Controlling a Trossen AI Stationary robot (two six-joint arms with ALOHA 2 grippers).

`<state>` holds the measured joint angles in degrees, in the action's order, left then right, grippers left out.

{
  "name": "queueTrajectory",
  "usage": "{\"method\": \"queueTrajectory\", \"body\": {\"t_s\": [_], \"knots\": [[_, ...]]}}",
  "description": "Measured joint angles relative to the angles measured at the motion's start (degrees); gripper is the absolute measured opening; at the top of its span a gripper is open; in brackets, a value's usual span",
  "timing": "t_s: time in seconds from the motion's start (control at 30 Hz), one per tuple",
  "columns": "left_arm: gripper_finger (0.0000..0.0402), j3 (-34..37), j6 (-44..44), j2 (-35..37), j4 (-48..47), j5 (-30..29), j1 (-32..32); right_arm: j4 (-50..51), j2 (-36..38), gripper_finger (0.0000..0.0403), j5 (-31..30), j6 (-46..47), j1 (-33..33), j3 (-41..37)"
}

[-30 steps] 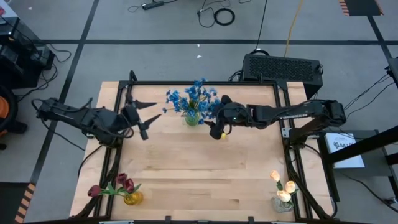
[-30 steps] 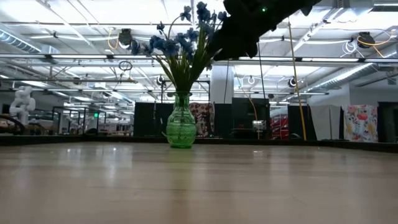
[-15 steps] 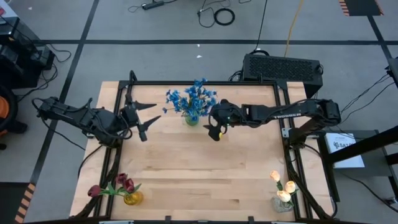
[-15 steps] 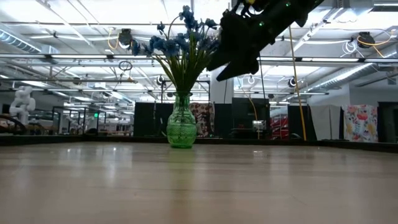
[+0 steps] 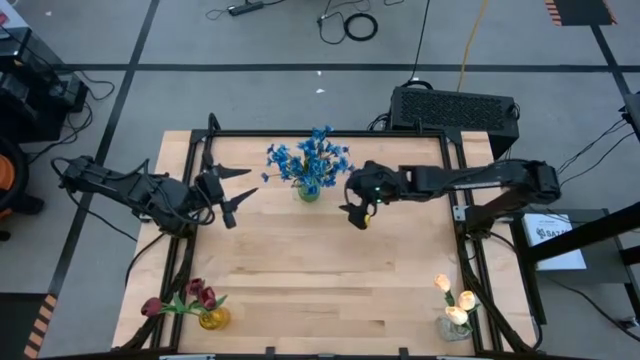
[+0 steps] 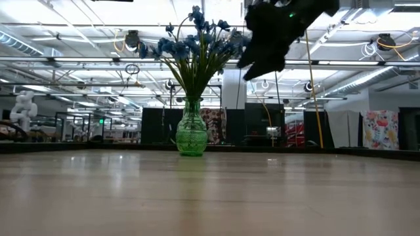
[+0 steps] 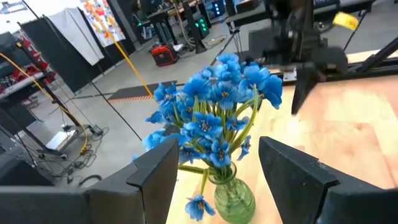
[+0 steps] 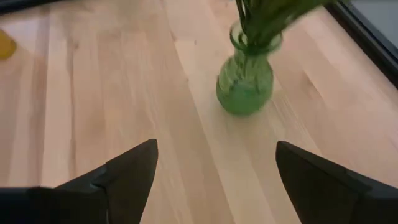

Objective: Sort flowers into vase by color
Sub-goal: Return to Home Position

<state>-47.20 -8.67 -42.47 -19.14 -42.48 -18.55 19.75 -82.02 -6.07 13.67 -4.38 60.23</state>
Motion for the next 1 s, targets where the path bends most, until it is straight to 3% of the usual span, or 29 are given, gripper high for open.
{"method": "queueTrajectory", "body": {"t_s": [0.27,0.47,0.6,0.8,0.87,1.0], "knots": [[0.0230,0.00,2.38,2.26,-1.65,0.41,-0.63,4.86,9.93,0.0274,-5.61,-3.38,2.92,-1.85],[0.0217,0.02,3.96,5.34,-3.46,6.14,-1.88,-3.92,15.25,0.0200,-1.29,-8.67,3.69,-7.61],[0.0165,2.05,7.43,8.16,-4.60,8.38,-2.52,-11.58,18.34,0.0126,-0.63,-10.26,4.17,-14.61],[0.0030,7.57,10.02,13.07,-5.88,10.89,-4.42,-25.08,20.04,0.0015,-1.14,-12.18,4.09,-22.77],[0.0010,9.19,10.99,14.61,-5.26,10.92,-5.24,-27.00,20.04,0.0007,-1.18,-12.69,4.09,-24.23],[0.0014,12.50,12.67,17.75,-6.01,10.89,-6.91,-30.08,20.02,0.0007,-1.00,-11.12,4.57,-27.41]]}}
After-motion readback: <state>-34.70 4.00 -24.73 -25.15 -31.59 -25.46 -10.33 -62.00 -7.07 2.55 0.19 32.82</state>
